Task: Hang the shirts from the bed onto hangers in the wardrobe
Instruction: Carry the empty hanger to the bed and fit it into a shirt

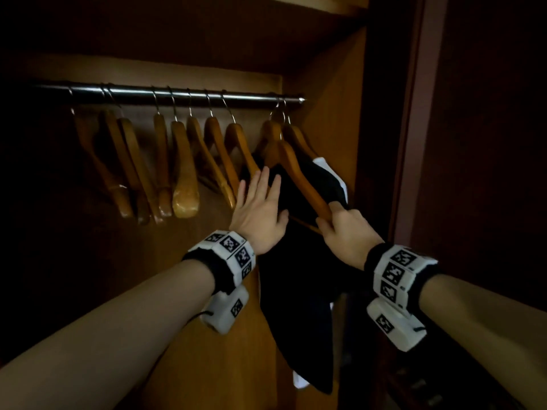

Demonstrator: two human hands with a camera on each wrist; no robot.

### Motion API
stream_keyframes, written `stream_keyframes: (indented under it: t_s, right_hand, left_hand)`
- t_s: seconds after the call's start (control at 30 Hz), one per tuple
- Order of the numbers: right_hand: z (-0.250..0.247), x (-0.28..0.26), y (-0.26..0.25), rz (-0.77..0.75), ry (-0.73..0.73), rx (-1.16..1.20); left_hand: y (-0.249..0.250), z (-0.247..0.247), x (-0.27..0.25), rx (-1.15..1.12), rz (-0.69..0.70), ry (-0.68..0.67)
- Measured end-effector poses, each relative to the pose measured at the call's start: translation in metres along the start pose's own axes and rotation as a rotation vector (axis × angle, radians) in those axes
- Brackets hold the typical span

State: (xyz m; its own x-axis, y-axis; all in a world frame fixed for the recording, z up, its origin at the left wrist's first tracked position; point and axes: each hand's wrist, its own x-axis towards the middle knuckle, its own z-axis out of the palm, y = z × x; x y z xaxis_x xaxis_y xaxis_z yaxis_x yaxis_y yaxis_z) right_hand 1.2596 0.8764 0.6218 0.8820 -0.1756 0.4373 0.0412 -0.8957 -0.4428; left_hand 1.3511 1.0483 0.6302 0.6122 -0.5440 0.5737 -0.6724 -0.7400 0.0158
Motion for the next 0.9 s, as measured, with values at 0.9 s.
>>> stream_keyframes:
  t_s: [0.9]
  right_hand:
    - [-0.216, -0.417, 0.216, 0.684, 0.104, -0.395]
  left_hand:
    - [0.55, 0.026, -0.147, 0.258, 0.942, -0.138]
